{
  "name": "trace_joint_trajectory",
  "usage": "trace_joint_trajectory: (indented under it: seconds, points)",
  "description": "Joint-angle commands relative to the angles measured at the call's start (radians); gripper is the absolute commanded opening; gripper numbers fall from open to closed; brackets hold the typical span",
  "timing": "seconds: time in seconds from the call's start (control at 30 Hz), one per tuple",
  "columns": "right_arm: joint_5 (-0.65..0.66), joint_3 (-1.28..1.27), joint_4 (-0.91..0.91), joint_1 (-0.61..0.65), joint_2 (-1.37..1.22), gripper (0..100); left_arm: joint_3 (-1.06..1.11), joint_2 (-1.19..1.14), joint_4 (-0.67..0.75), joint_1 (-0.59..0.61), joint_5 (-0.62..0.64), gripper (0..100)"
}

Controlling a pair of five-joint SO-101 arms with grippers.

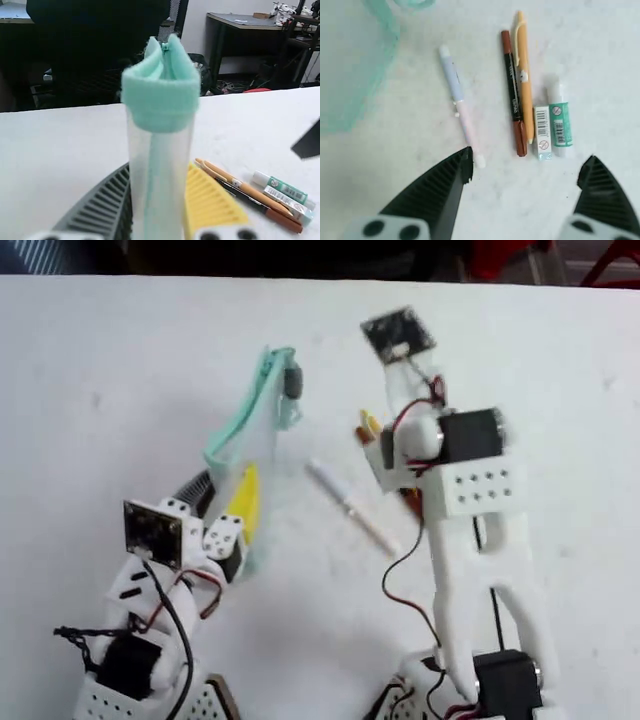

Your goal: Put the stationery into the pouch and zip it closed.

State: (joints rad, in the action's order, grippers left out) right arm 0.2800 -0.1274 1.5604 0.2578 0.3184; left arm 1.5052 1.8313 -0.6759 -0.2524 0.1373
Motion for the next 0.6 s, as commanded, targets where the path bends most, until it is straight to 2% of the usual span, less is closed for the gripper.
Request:
trace_joint_trajectory:
  seconds: [0.0,0.17,0.33,0.4,0.57]
  points:
    - [0.04,-0.161,-0.156,-0.004,0.019,29.9,-0.002,-0.01,-0.011,0.099,-0.002,8]
    - [0.063,-0.361,-0.357,0.044,0.018,16.2,-0.025,-0.01,-0.018,0.107,0.095,9]
    - [0.066,-0.457,-0.464,0.073,0.018,20.7,-0.074,-0.01,-0.018,0.021,0.089,9]
    - [0.066,-0.485,-0.498,0.082,0.018,21.8,-0.086,-0.01,-0.018,0.001,0.043,8]
    - [0.103,-0.56,-0.598,0.124,0.018,21.9,-0.087,-0.01,-0.012,-0.008,0.011,8]
